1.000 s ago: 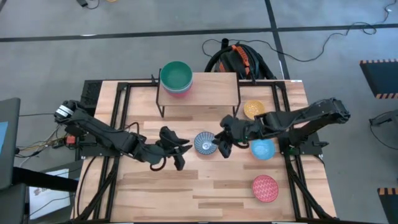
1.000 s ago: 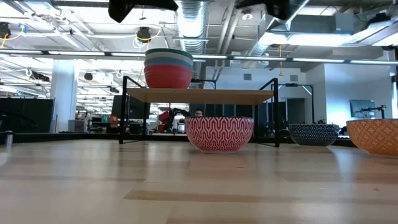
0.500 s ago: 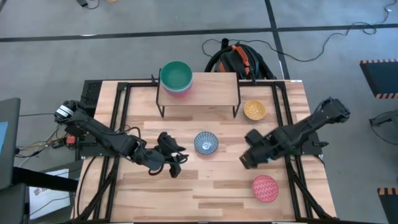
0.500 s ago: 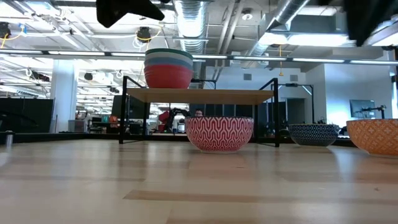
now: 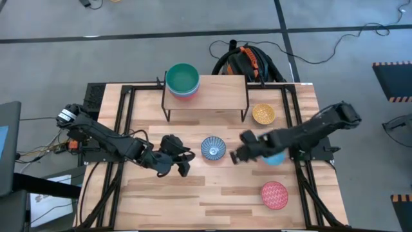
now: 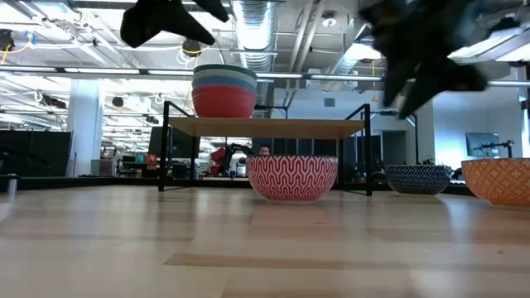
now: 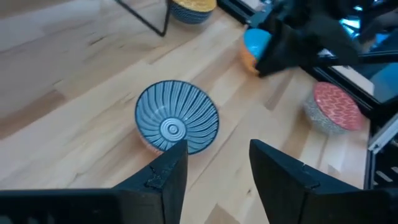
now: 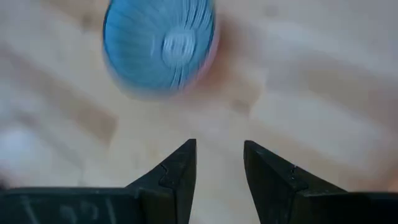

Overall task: Place and stack bowls onto a shelf
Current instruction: Put the blue patterned bowl on the shelf

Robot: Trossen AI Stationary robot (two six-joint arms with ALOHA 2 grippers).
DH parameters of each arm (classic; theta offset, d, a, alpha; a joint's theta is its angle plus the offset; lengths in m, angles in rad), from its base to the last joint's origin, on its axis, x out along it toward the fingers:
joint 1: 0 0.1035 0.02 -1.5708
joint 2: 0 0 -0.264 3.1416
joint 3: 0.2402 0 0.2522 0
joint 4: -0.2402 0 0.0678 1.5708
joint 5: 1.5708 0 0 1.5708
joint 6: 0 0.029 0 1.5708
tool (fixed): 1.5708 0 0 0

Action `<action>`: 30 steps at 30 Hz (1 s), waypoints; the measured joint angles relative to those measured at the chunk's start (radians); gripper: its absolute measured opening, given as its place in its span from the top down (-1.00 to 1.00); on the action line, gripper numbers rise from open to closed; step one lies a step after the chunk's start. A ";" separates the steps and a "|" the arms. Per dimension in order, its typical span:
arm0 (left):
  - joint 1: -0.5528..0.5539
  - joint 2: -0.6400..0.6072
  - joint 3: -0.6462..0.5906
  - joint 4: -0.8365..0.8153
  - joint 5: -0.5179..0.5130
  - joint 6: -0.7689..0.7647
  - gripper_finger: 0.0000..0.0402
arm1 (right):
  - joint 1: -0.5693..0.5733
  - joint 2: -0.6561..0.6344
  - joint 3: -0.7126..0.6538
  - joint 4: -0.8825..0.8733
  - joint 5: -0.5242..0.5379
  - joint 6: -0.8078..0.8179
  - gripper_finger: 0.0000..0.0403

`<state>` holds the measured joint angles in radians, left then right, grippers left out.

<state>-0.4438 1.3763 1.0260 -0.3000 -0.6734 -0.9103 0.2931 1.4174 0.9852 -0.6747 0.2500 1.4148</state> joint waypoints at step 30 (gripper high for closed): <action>0.081 0.150 -0.002 -0.124 0.163 -0.238 0.24 | -0.288 0.318 0.004 0.308 -0.209 -0.380 0.35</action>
<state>-0.3625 1.5266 1.0245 -0.4239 -0.5103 -1.1487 0.0054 1.7354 0.9896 -0.3667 0.0411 1.0344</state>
